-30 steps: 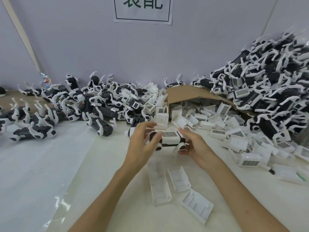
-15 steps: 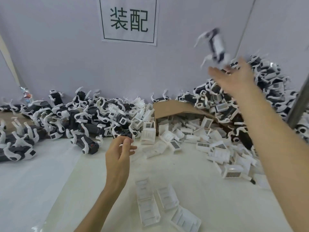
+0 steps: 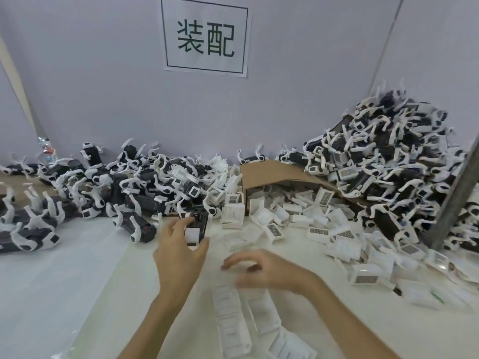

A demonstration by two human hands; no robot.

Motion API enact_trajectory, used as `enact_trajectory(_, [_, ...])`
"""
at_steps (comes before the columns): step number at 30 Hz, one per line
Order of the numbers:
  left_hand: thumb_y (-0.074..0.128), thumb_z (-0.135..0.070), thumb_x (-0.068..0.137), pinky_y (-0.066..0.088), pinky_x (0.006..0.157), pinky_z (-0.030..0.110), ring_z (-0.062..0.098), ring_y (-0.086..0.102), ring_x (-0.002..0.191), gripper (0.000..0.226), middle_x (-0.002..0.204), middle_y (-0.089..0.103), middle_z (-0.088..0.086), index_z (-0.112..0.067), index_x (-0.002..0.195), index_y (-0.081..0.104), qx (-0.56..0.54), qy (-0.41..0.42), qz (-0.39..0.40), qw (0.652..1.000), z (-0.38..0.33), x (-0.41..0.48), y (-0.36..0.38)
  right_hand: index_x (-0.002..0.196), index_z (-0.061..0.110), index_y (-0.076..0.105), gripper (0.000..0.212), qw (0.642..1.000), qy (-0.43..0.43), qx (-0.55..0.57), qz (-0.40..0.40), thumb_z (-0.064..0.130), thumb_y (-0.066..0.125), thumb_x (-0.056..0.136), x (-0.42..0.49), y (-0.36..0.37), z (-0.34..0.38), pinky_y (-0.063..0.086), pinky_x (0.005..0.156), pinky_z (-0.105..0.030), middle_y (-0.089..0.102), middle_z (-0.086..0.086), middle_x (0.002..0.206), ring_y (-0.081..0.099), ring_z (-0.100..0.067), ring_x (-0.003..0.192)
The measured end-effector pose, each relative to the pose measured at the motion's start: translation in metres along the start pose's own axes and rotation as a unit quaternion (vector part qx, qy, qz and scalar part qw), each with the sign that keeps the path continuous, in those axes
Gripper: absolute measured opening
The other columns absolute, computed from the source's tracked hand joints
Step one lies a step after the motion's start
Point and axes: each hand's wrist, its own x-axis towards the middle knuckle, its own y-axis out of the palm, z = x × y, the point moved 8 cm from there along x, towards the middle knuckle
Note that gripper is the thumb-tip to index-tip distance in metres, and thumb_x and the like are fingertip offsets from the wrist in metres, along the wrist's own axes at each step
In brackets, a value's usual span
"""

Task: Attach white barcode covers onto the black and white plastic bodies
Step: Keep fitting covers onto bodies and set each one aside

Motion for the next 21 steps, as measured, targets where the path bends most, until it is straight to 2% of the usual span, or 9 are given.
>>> enact_trajectory(1, [0.074, -0.022, 0.086, 0.045, 0.097, 0.045, 0.024, 0.055, 0.115, 0.047, 0.133, 0.050, 0.002, -0.025, 0.130, 0.057, -0.002, -0.023, 0.039, 0.999, 0.007, 0.000, 0.007, 0.114, 0.039, 0.069, 0.030, 0.999, -0.007, -0.028, 0.027, 0.036, 0.077, 0.086, 0.000, 0.015, -0.002, 0.039, 0.102, -0.010, 0.057, 0.025, 0.130, 0.048, 0.010, 0.124])
enact_trajectory(3, [0.069, -0.017, 0.089, 0.046, 0.086, 0.038, 0.021, 0.057, 0.099, 0.047, 0.131, 0.050, 0.001, -0.030, 0.131, 0.052, -0.013, -0.040, 0.076, 0.996, 0.014, -0.001, 0.016, 0.108, 0.041, 0.071, 0.031, 0.999, -0.013, -0.039, 0.014, 0.038, 0.082, 0.078, 0.000, 0.024, -0.004, 0.036, 0.107, -0.016, 0.053, 0.027, 0.129, 0.045, 0.009, 0.126])
enact_trajectory(6, [0.066, -0.018, 0.091, 0.039, 0.075, 0.029, 0.015, 0.052, 0.086, 0.042, 0.122, 0.053, -0.003, -0.033, 0.128, 0.052, -0.014, -0.032, 0.070, 0.997, 0.012, -0.003, 0.018, 0.085, 0.034, 0.073, 0.014, 0.998, -0.021, -0.005, -0.053, 0.031, 0.083, 0.076, 0.000, 0.015, -0.010, 0.038, 0.097, -0.015, 0.060, 0.021, 0.111, 0.053, 0.005, 0.115])
enact_trajectory(8, [0.068, -0.024, 0.092, 0.038, 0.075, 0.028, 0.014, 0.051, 0.086, 0.041, 0.115, 0.052, -0.007, -0.033, 0.128, 0.052, -0.011, -0.031, 0.062, 0.998, 0.012, -0.003, 0.016, 0.074, 0.034, 0.069, 0.017, 0.995, -0.024, 0.002, -0.093, 0.025, 0.084, 0.075, -0.001, 0.008, -0.013, 0.041, 0.093, -0.015, 0.063, 0.013, 0.103, 0.057, 0.001, 0.108])
enact_trajectory(12, [0.072, -0.029, 0.090, 0.036, 0.072, 0.027, 0.014, 0.053, 0.085, 0.038, 0.107, 0.055, -0.009, -0.032, 0.123, 0.053, -0.025, -0.023, 0.041, 0.999, 0.011, -0.002, 0.014, 0.088, 0.038, 0.064, 0.034, 0.990, -0.011, -0.002, -0.141, 0.017, 0.086, 0.071, -0.003, -0.001, -0.016, 0.046, 0.082, -0.014, 0.064, 0.012, 0.101, 0.062, -0.001, 0.089])
enact_trajectory(15, [0.072, -0.030, 0.090, 0.042, 0.068, 0.027, 0.012, 0.060, 0.082, 0.031, 0.098, 0.062, -0.007, -0.030, 0.116, 0.054, -0.107, -0.033, 0.026, 0.993, 0.012, -0.002, 0.014, 0.107, 0.039, 0.061, 0.053, 0.983, -0.013, 0.019, -0.184, 0.006, 0.082, 0.071, -0.007, -0.009, -0.017, 0.051, 0.072, -0.019, 0.060, 0.010, 0.108, 0.059, -0.004, 0.073])
enact_trajectory(17, [0.069, -0.026, 0.093, 0.049, 0.071, 0.029, 0.014, 0.064, 0.079, 0.026, 0.092, 0.066, -0.004, -0.026, 0.115, 0.055, -0.215, -0.082, 0.043, 0.972, 0.016, -0.003, 0.018, 0.115, 0.040, 0.058, 0.061, 0.978, -0.020, 0.011, -0.209, 0.002, 0.078, 0.073, -0.009, -0.013, -0.016, 0.050, 0.068, -0.017, 0.058, 0.010, 0.111, 0.057, -0.004, 0.071])
enact_trajectory(19, [0.064, -0.023, 0.097, 0.054, 0.075, 0.035, 0.021, 0.068, 0.080, 0.017, 0.085, 0.070, 0.002, -0.020, 0.112, 0.057, -0.339, -0.152, 0.069, 0.926, 0.021, -0.003, 0.025, 0.118, 0.042, 0.056, 0.064, 0.974, -0.020, 0.014, -0.224, 0.000, 0.075, 0.074, -0.009, -0.015, -0.017, 0.048, 0.065, -0.015, 0.061, 0.011, 0.108, 0.056, -0.004, 0.070])
enact_trajectory(21, [0.056, -0.024, 0.101, 0.055, 0.073, 0.036, 0.025, 0.072, 0.079, 0.013, 0.082, 0.073, 0.007, -0.014, 0.110, 0.058, -0.432, -0.201, 0.091, 0.874, 0.023, -0.002, 0.031, 0.111, 0.043, 0.059, 0.060, 0.971, -0.013, 0.026, -0.236, -0.001, 0.073, 0.074, -0.008, -0.018, -0.019, 0.045, 0.064, -0.014, 0.066, 0.008, 0.097, 0.057, -0.003, 0.069])
